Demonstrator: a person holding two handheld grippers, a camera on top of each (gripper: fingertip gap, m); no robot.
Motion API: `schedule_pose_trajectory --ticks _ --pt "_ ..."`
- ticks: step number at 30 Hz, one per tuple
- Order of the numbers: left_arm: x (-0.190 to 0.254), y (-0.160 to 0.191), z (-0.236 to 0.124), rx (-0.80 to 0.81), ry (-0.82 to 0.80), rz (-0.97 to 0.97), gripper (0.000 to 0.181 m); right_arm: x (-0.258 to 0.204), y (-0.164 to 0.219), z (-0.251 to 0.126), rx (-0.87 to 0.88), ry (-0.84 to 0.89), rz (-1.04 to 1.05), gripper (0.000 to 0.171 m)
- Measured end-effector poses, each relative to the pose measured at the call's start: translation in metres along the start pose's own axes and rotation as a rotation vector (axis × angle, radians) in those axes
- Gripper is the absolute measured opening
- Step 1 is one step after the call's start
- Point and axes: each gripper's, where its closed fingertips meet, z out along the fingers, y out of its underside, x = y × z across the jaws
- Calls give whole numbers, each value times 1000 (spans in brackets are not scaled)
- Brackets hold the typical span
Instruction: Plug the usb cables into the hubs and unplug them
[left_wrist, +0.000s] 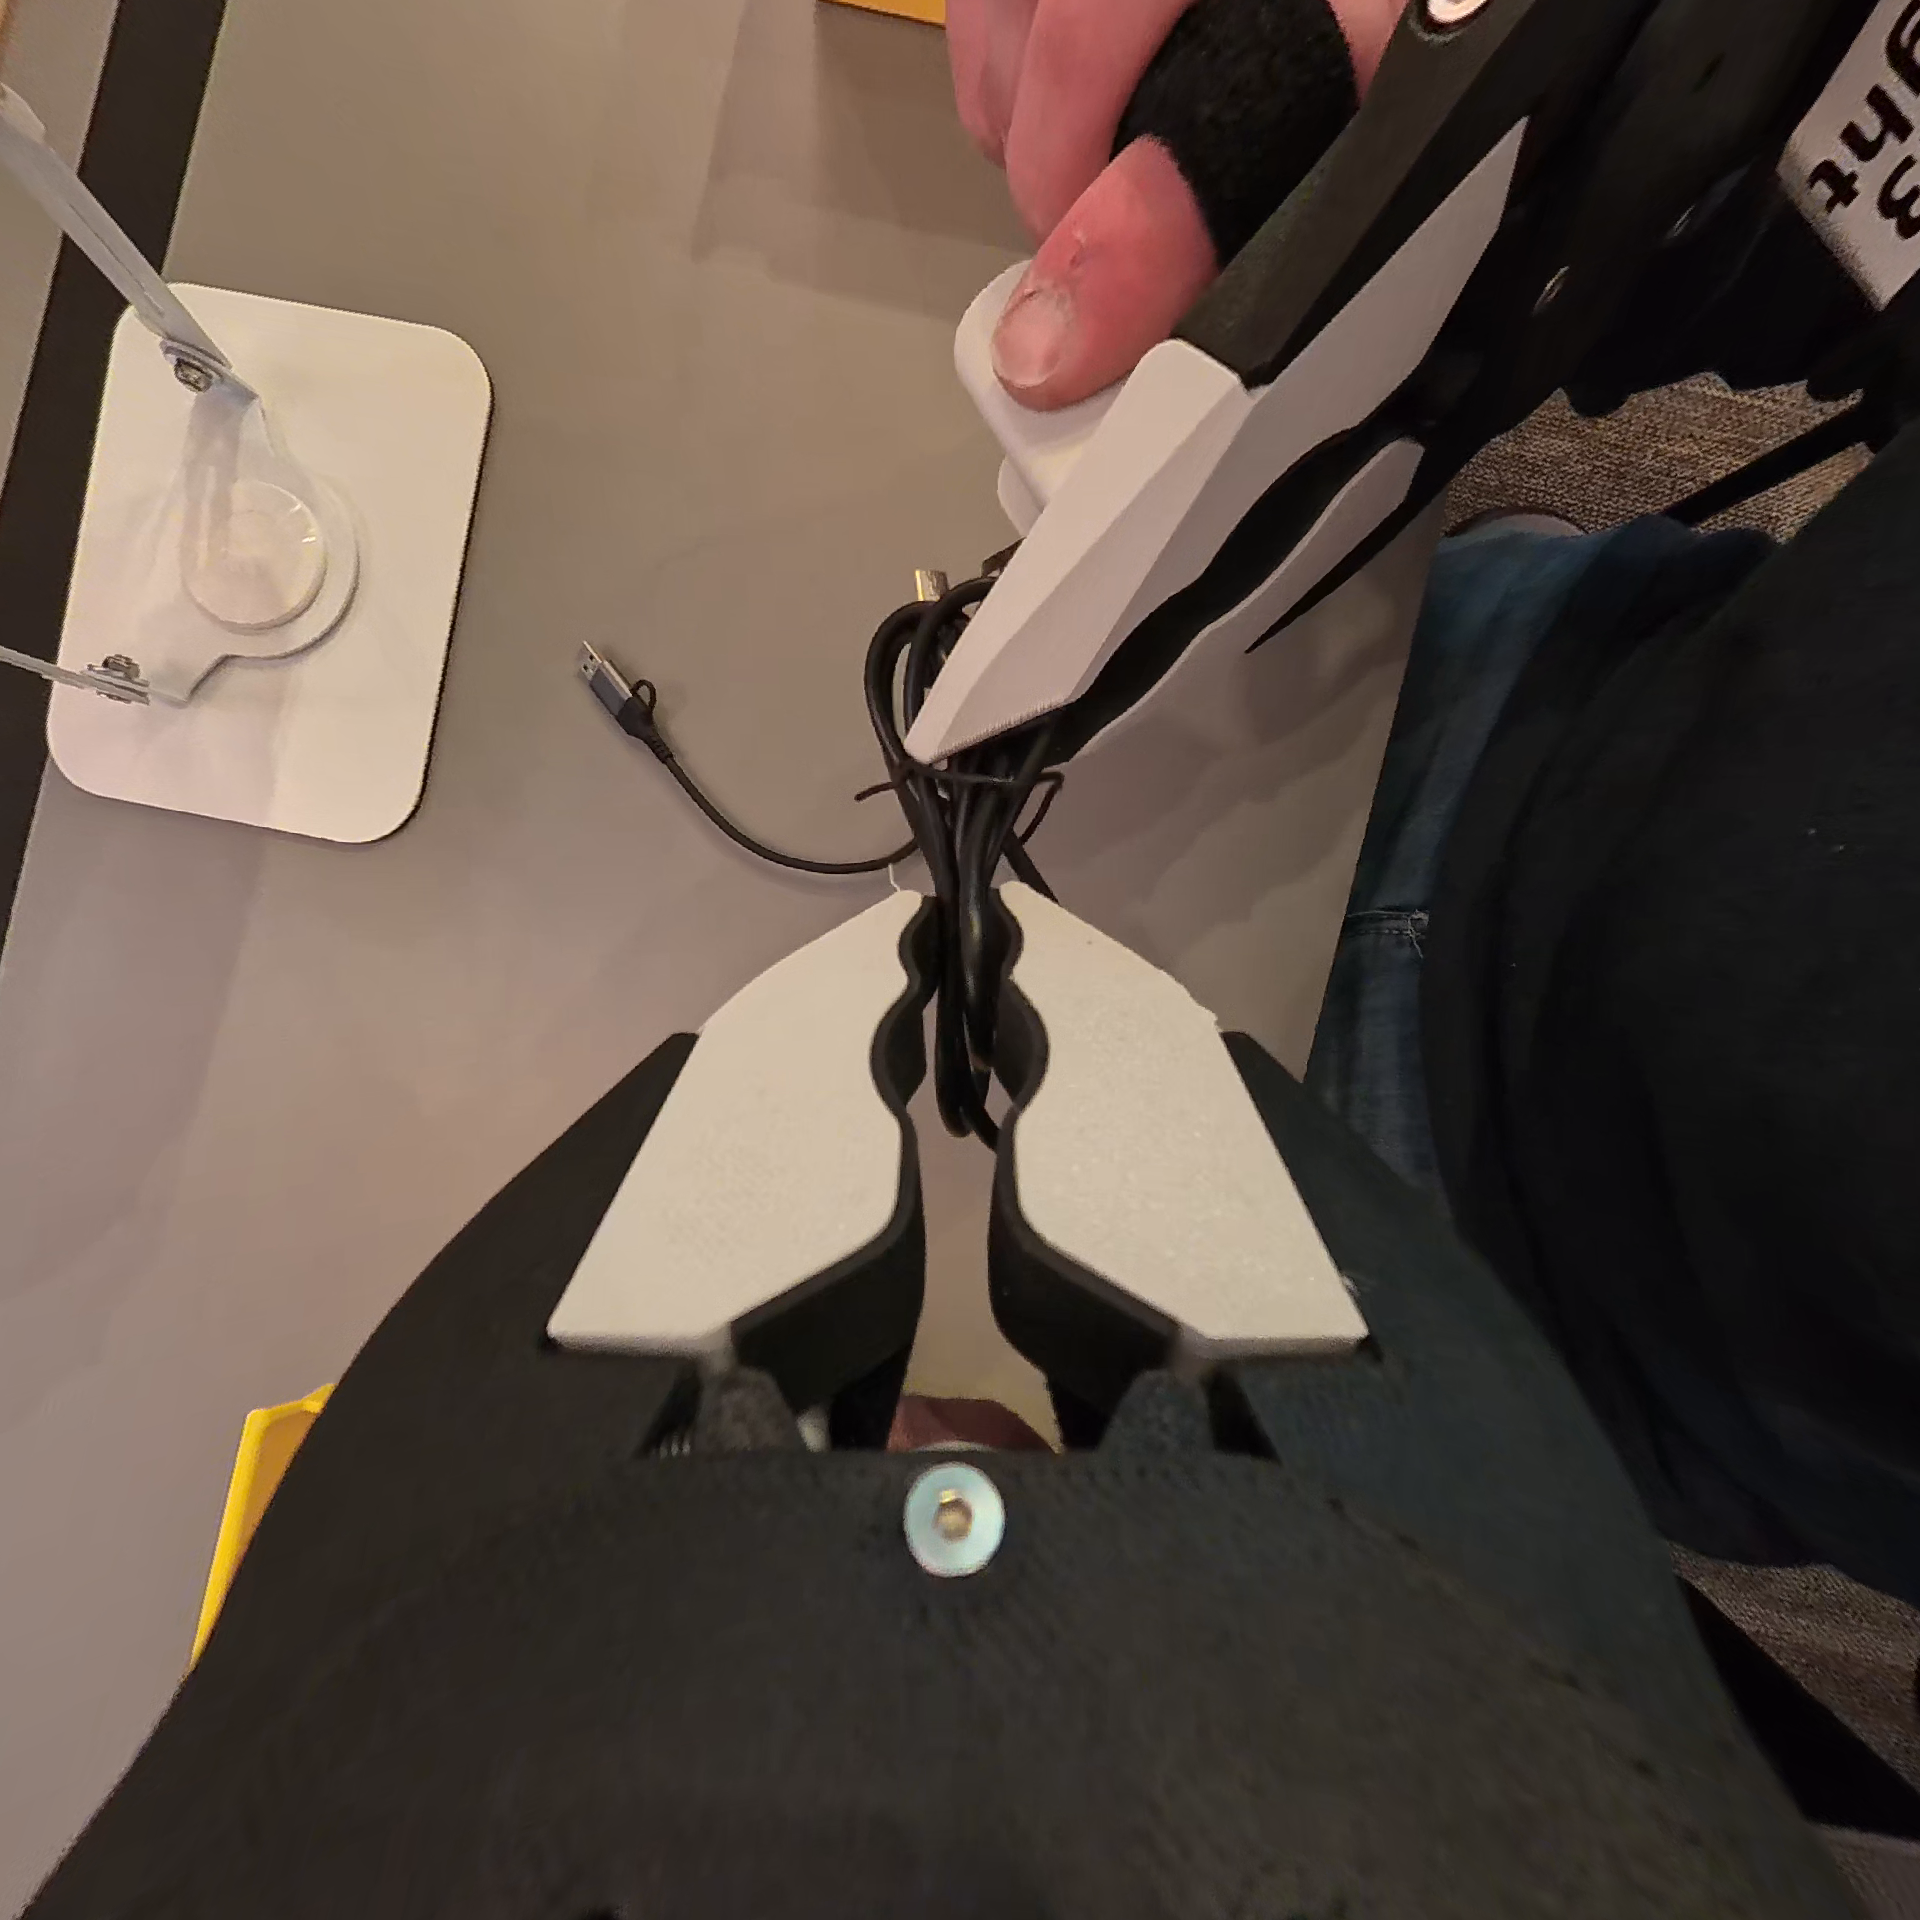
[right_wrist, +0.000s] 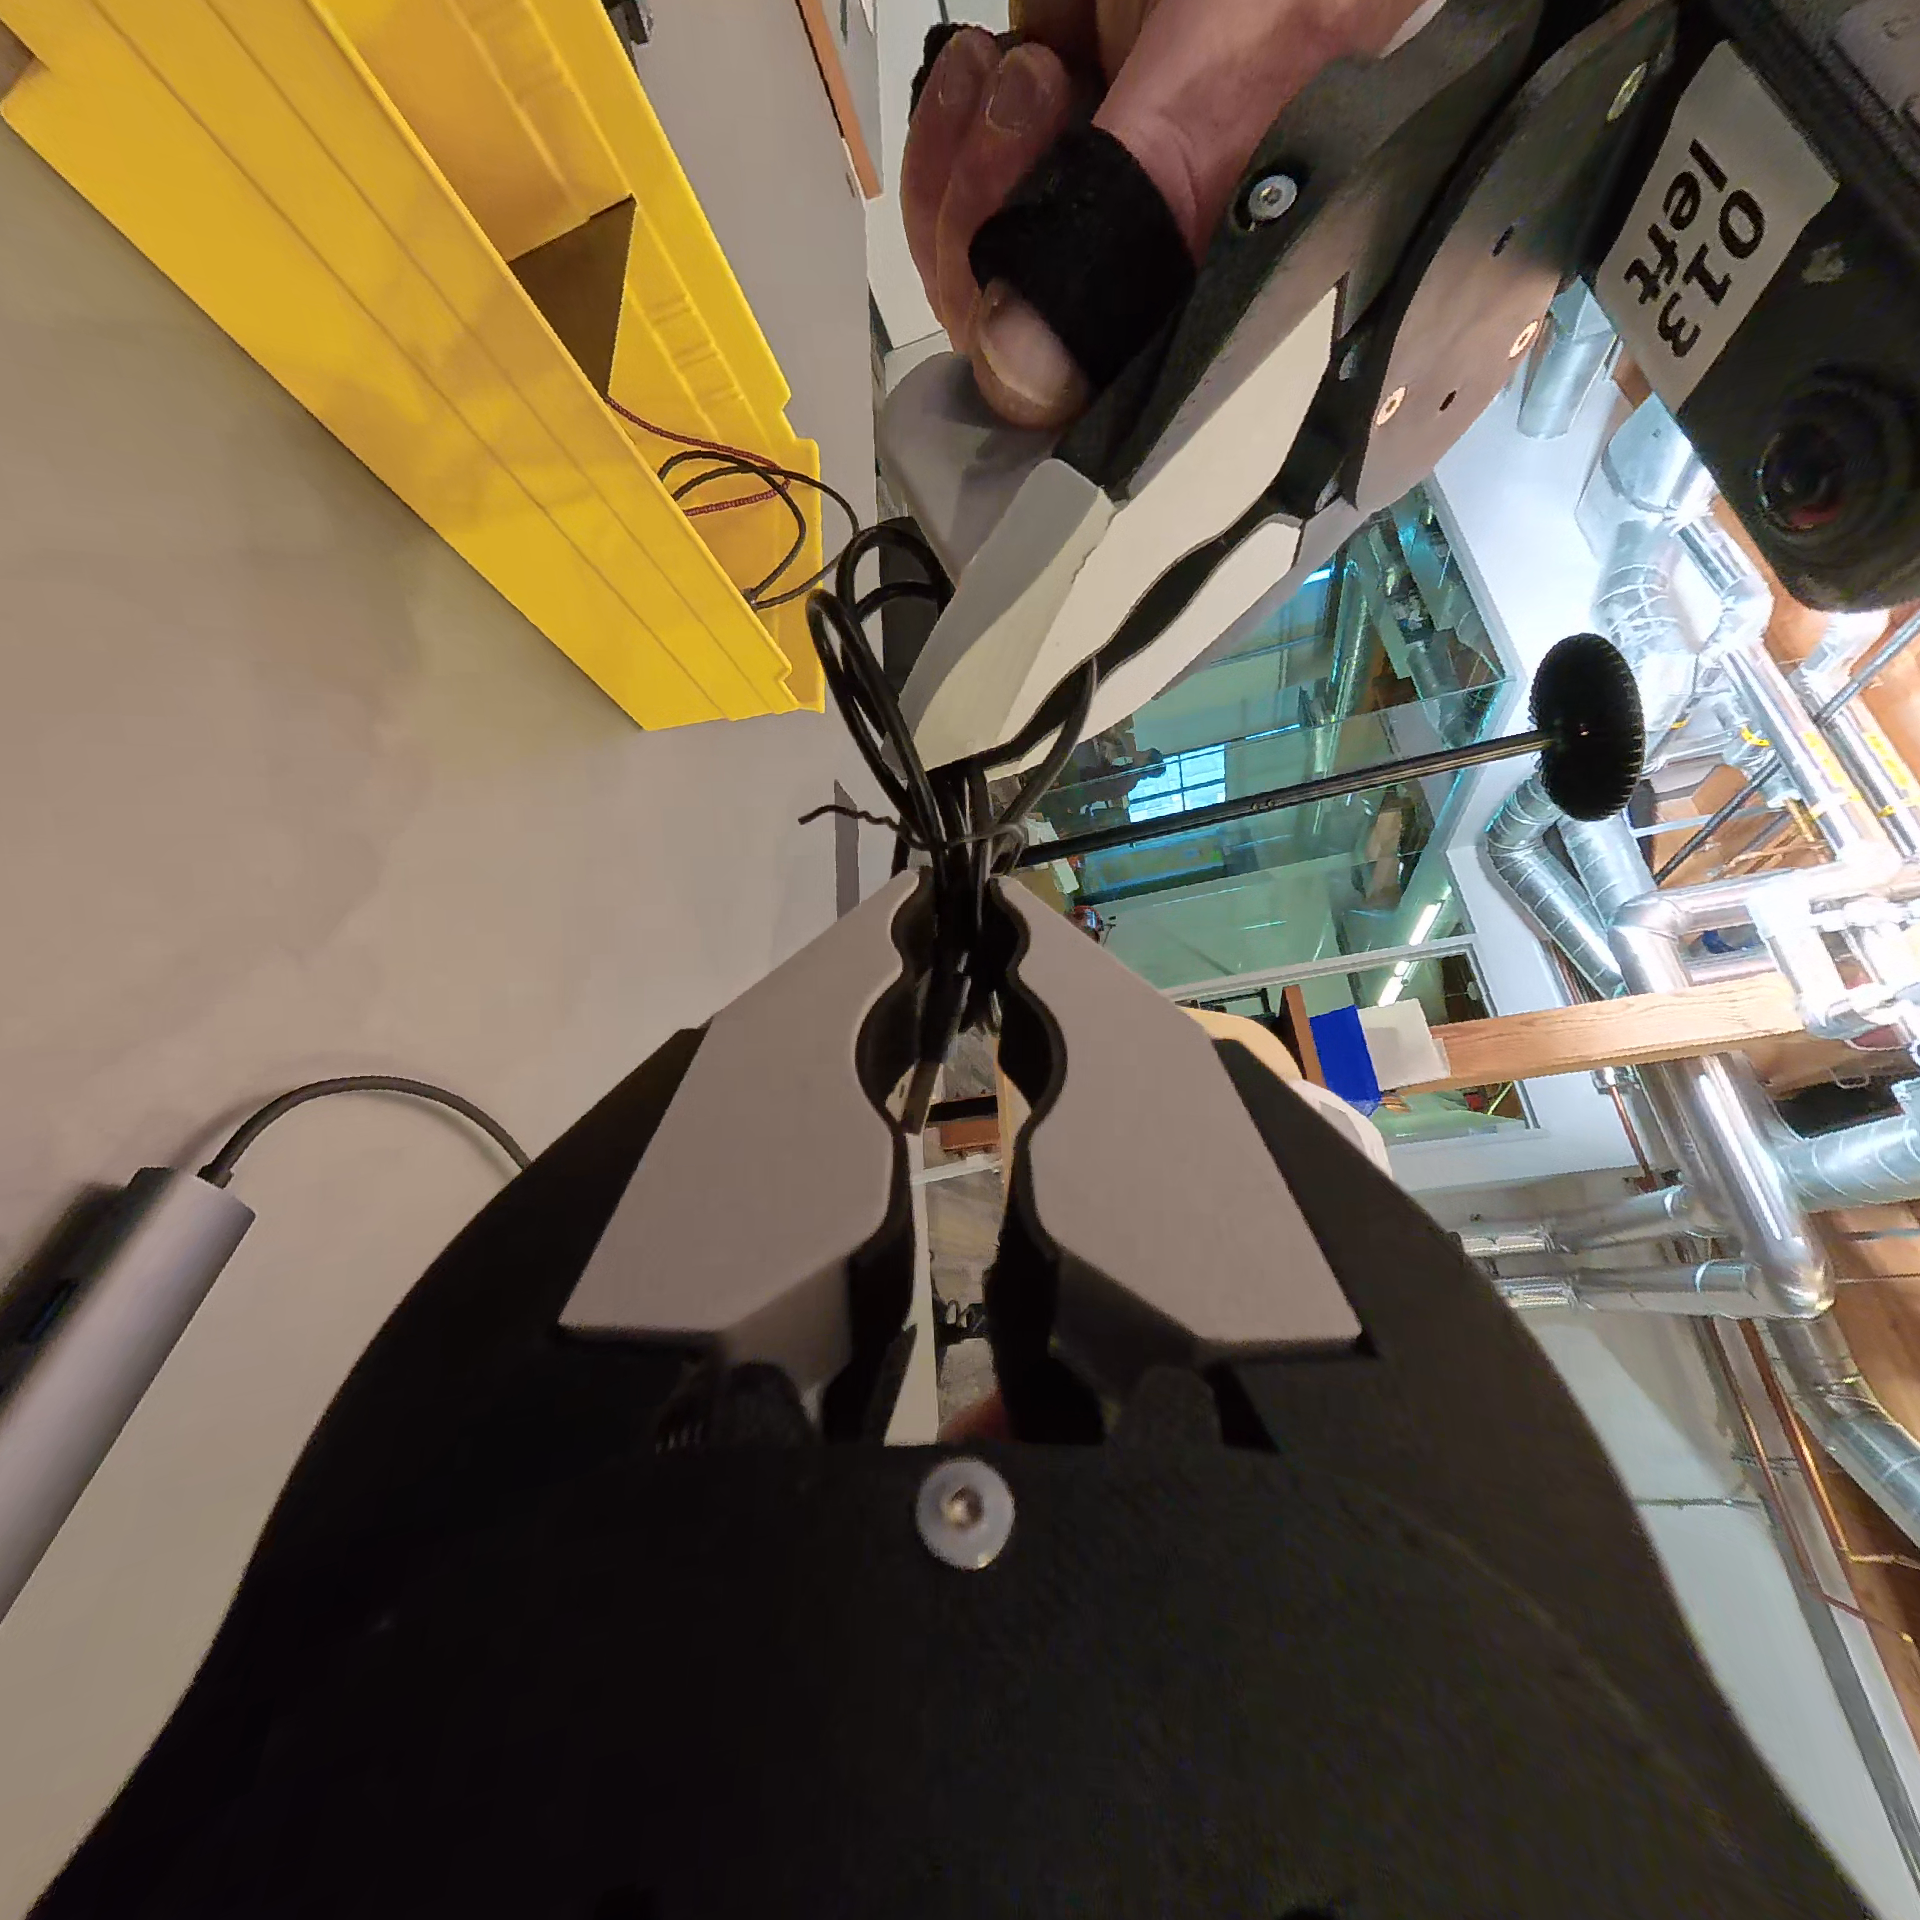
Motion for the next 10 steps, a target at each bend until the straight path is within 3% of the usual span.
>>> schedule_pose_trajectory --ticks 10 --pt "-2 0 -3 27 -6 -9 20 0 -2 0 23 -39 63 4"
